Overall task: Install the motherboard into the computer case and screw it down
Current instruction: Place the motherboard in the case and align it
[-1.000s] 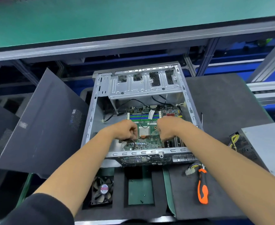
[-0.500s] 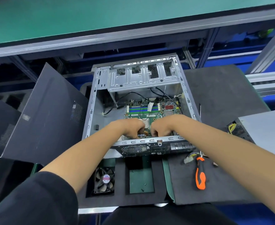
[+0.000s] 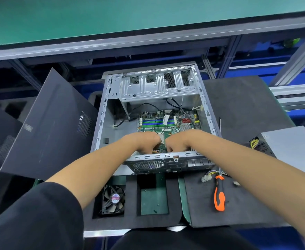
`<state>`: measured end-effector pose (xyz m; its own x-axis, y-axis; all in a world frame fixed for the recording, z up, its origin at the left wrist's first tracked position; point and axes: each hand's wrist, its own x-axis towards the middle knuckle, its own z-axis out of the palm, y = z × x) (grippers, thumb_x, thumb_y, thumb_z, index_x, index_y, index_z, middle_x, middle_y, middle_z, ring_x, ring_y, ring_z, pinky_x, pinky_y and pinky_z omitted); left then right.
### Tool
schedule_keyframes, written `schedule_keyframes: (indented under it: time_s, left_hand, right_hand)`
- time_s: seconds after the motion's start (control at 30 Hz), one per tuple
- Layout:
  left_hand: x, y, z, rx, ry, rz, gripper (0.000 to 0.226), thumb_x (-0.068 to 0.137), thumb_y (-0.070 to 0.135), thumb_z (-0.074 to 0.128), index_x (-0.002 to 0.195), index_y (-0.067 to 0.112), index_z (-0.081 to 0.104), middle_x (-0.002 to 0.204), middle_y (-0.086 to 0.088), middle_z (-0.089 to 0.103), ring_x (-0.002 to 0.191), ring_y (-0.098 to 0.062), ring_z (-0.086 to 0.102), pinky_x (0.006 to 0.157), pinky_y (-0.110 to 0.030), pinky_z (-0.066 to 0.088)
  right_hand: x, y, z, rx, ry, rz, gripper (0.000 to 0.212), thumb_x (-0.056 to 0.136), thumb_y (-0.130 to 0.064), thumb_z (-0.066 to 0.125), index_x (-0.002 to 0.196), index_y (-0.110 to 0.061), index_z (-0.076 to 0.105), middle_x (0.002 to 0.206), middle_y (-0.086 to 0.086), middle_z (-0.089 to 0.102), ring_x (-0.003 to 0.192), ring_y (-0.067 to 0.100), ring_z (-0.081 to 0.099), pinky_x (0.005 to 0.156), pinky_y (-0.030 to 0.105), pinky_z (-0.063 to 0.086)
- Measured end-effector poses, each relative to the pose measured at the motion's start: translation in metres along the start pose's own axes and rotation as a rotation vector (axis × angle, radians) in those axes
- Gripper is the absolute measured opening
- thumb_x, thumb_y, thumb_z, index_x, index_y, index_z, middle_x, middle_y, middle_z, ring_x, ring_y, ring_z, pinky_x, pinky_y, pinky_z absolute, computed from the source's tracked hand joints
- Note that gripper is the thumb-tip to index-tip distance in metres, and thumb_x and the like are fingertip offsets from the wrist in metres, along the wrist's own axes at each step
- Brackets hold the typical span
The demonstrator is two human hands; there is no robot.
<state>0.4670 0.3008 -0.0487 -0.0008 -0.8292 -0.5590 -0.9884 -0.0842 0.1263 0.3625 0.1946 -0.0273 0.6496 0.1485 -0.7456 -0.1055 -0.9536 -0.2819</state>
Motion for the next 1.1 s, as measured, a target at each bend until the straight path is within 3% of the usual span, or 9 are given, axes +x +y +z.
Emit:
schedule_keyframes:
  time_s: [0.27, 0.5, 0.6, 0.7, 0.77, 0.87, 0.97, 1.03, 1.1]
  left_hand:
    - [0.002, -0.008, 0.0, 0.014, 0.031, -0.013, 0.024, 0.076, 0.027, 0.067, 0.079, 0.006, 0.057, 0.072, -0.009, 0.057, 0.059, -0.022, 0.045, 0.057, -0.04, 0.049]
    - [0.004, -0.01, -0.002, 0.005, 0.032, -0.026, 0.03, 0.075, 0.027, 0.074, 0.076, 0.011, 0.048, 0.068, 0.0, 0.045, 0.062, -0.02, 0.046, 0.051, -0.031, 0.041]
    - [0.007, -0.007, -0.004, -0.014, -0.013, -0.063, 0.028, 0.076, 0.023, 0.074, 0.082, 0.009, 0.051, 0.073, -0.001, 0.048, 0.067, -0.021, 0.049, 0.053, -0.03, 0.042]
    - [0.009, -0.008, -0.001, -0.129, -0.048, -0.058, 0.024, 0.076, 0.02, 0.074, 0.091, 0.008, 0.059, 0.077, 0.003, 0.053, 0.071, -0.017, 0.052, 0.056, -0.023, 0.041]
    - [0.005, -0.014, 0.001, -0.311, -0.069, -0.073, 0.019, 0.079, 0.024, 0.073, 0.088, 0.009, 0.064, 0.072, 0.008, 0.055, 0.063, -0.008, 0.051, 0.048, -0.015, 0.037]
    - [-0.005, -0.033, -0.004, -0.523, 0.106, -0.186, 0.03, 0.086, 0.029, 0.066, 0.064, 0.011, 0.054, 0.058, 0.002, 0.049, 0.048, -0.008, 0.042, 0.043, -0.016, 0.034]
    - [-0.012, -0.051, -0.006, -0.498, 0.325, -0.441, 0.028, 0.086, 0.018, 0.059, 0.061, 0.01, 0.046, 0.059, -0.006, 0.046, 0.055, -0.02, 0.041, 0.053, -0.027, 0.036]
    - [-0.013, -0.055, -0.003, -0.508, 0.283, -0.572, 0.023, 0.085, 0.015, 0.057, 0.065, 0.009, 0.047, 0.061, -0.005, 0.048, 0.055, -0.019, 0.044, 0.052, -0.027, 0.037]
    - [-0.01, -0.055, 0.0, -0.566, 0.16, -0.631, 0.021, 0.086, 0.016, 0.057, 0.069, 0.009, 0.047, 0.062, -0.003, 0.049, 0.052, -0.015, 0.046, 0.045, -0.025, 0.038]
  right_hand:
    - [-0.002, 0.001, -0.003, 0.025, 0.047, 0.025, 0.039, 0.081, -0.01, 0.056, 0.049, -0.014, 0.033, 0.05, 0.0, 0.026, 0.048, 0.017, 0.021, 0.044, 0.022, 0.021]
    - [0.0, -0.001, -0.004, 0.106, 0.055, 0.08, 0.044, 0.079, -0.007, 0.058, 0.047, -0.016, 0.029, 0.041, -0.005, 0.022, 0.046, 0.016, 0.019, 0.044, 0.022, 0.02]
    - [-0.002, 0.0, -0.005, 0.138, 0.042, 0.096, 0.041, 0.079, -0.004, 0.055, 0.049, -0.016, 0.031, 0.048, -0.002, 0.026, 0.048, 0.016, 0.02, 0.044, 0.022, 0.021]
    - [0.0, 0.0, 0.0, 0.168, -0.033, 0.111, 0.033, 0.084, -0.009, 0.058, 0.055, -0.01, 0.044, 0.058, 0.004, 0.039, 0.052, 0.018, 0.028, 0.046, 0.022, 0.026]
    - [0.002, -0.001, 0.001, 0.174, -0.085, 0.115, 0.027, 0.087, -0.013, 0.058, 0.067, 0.004, 0.056, 0.066, 0.012, 0.049, 0.056, 0.02, 0.033, 0.05, 0.025, 0.029]
    - [0.002, 0.004, -0.003, 0.246, 0.012, 0.124, 0.019, 0.085, -0.004, 0.053, 0.073, 0.01, 0.059, 0.064, 0.021, 0.054, 0.053, 0.022, 0.041, 0.05, 0.027, 0.034]
    - [0.005, 0.009, -0.006, 0.279, 0.221, 0.131, 0.02, 0.083, -0.008, 0.064, 0.09, 0.01, 0.064, 0.096, 0.025, 0.068, 0.077, 0.032, 0.066, 0.066, 0.036, 0.055]
    - [0.009, 0.009, -0.003, 0.192, 0.209, 0.155, 0.024, 0.083, -0.013, 0.067, 0.095, 0.006, 0.064, 0.089, 0.022, 0.065, 0.077, 0.029, 0.062, 0.077, 0.043, 0.055]
    - [0.013, 0.006, 0.002, 0.156, 0.113, 0.15, 0.013, 0.086, -0.008, 0.058, 0.085, 0.005, 0.059, 0.077, 0.018, 0.05, 0.071, 0.021, 0.046, 0.067, 0.037, 0.047]
